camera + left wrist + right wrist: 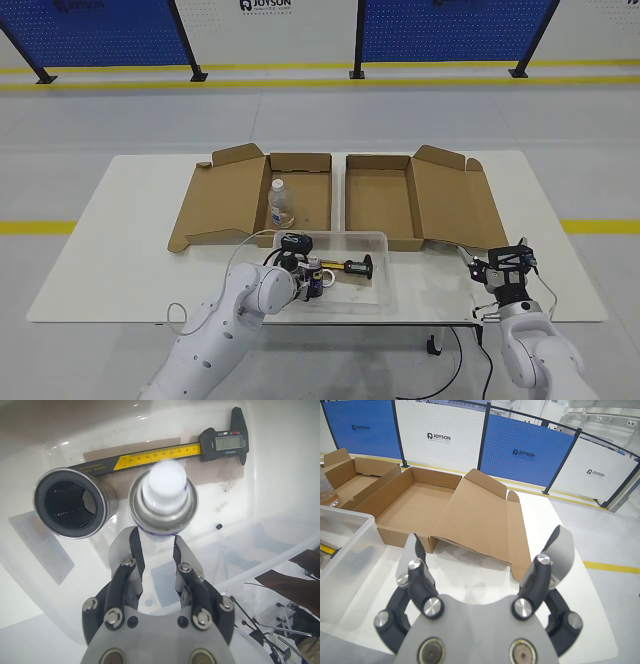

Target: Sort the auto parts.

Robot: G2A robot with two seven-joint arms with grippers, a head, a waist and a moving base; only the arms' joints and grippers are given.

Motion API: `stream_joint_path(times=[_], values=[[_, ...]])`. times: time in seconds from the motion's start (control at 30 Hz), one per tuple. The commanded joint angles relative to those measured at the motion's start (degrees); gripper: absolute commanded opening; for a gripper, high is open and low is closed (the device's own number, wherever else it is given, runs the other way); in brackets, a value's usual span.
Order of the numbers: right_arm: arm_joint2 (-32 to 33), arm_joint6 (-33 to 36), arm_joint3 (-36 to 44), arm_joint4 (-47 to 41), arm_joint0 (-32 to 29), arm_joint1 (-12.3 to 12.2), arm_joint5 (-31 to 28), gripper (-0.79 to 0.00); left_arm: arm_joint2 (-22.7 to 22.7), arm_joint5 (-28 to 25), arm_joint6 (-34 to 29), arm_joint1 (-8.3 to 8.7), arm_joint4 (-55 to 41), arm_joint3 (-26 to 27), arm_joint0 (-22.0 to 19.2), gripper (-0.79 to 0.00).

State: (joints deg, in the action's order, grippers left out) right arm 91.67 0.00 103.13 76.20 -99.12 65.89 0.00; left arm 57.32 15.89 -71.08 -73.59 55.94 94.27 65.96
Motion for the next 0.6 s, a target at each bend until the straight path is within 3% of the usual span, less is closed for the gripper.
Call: stream_joint_path(times=[0.0, 0.1, 0.17, 0.2, 0.3, 0.57], values=[[0.0, 0.0, 0.0, 0.0, 0.0, 0.0, 0.0, 0.0, 0.06, 0.0, 0.11, 0.0, -0.02, 0.04, -0.05, -0.56], [0.0, 0.0, 0.0, 0.0, 0.0, 0.0, 0.0, 0.0, 0.06, -0.08, 0.61, -0.01, 0.07, 0.3, 0.01, -0.526], [0.0, 0.0, 0.0, 0.0, 0.0, 0.0, 0.0, 0.0, -0.03, -0.82, 1.44, 0.0, 0.21, 0.51, 0.05, -0.428], [0.0, 0.0, 0.0, 0.0, 0.0, 0.0, 0.0, 0.0, -0.11, -0.96, 1.71, -0.01, 0.33, 0.65, 0.09, -0.24], [0.0, 0.0, 0.0, 0.0, 0.0, 0.0, 0.0, 0.0, -0.26, -1.96, 3.0, -0.02, 0.34, 1.51, 0.25, 0.0], [0.0, 0.0, 0.0, 0.0, 0.0, 0.0, 0.0, 0.0, 0.39, -2.68, 5.67, -0.33, -3.77, 2.61, -0.03, 0.0]])
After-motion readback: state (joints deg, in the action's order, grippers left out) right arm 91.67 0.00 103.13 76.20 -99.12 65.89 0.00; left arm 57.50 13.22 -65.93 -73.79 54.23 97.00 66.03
